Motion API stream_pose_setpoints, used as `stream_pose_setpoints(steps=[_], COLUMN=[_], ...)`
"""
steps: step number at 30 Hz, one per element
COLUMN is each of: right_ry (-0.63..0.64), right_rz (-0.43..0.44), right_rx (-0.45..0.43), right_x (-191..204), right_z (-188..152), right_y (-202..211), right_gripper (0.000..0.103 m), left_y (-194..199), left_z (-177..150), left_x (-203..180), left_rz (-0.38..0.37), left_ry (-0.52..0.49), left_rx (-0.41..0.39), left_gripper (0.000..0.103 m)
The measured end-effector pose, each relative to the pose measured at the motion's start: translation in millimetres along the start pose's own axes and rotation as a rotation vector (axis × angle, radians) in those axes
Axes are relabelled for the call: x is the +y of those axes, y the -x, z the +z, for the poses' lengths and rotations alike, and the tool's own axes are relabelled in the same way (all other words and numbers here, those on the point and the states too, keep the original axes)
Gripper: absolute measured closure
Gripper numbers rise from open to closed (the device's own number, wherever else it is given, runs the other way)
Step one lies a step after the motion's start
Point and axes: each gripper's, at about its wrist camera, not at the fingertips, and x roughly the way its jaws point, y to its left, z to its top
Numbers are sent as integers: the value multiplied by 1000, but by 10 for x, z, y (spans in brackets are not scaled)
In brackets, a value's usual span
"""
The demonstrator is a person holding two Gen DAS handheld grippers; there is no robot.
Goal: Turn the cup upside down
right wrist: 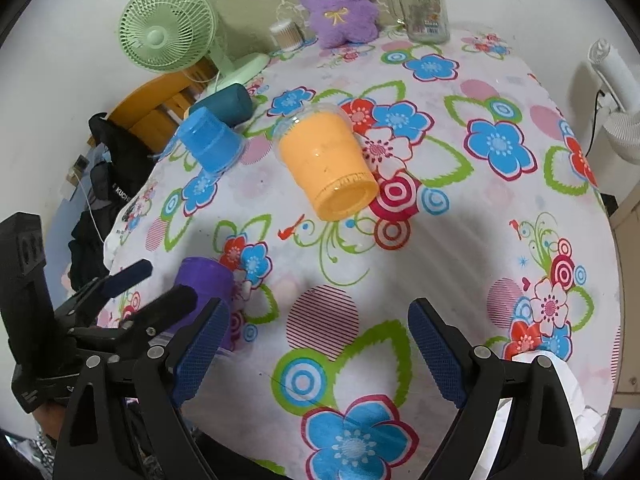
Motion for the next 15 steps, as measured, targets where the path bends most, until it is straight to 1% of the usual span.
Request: stream_pose_setpoints(steps=[4,6,8,12,14,15], right_ry=[-4,-7,-9,-19,-28,-31], right_rz=[7,12,18,28,32,33], right_rx=[12,17,20,34,39,41], right_x=[-33,-50,-60,-96,-118,-128], right_z=[-24,-30,-30,-29,-36,-41], right_y=[-70,-104,-127,-195,-224,-237], right_gripper=[10,10,10,10,10,10], left_y=[-129,-199,-231,-257,-288,-303], left_z=[-15,-10,-2,14,11,14], left_x=[2,23,56,79,67,63], left_rz=[17,21,10,5,3,-1], left_ry=[13,25,40,49,45,43], left_rx=[34,62,69,68,83,91], left_gripper=[0,2,7,12,20,23])
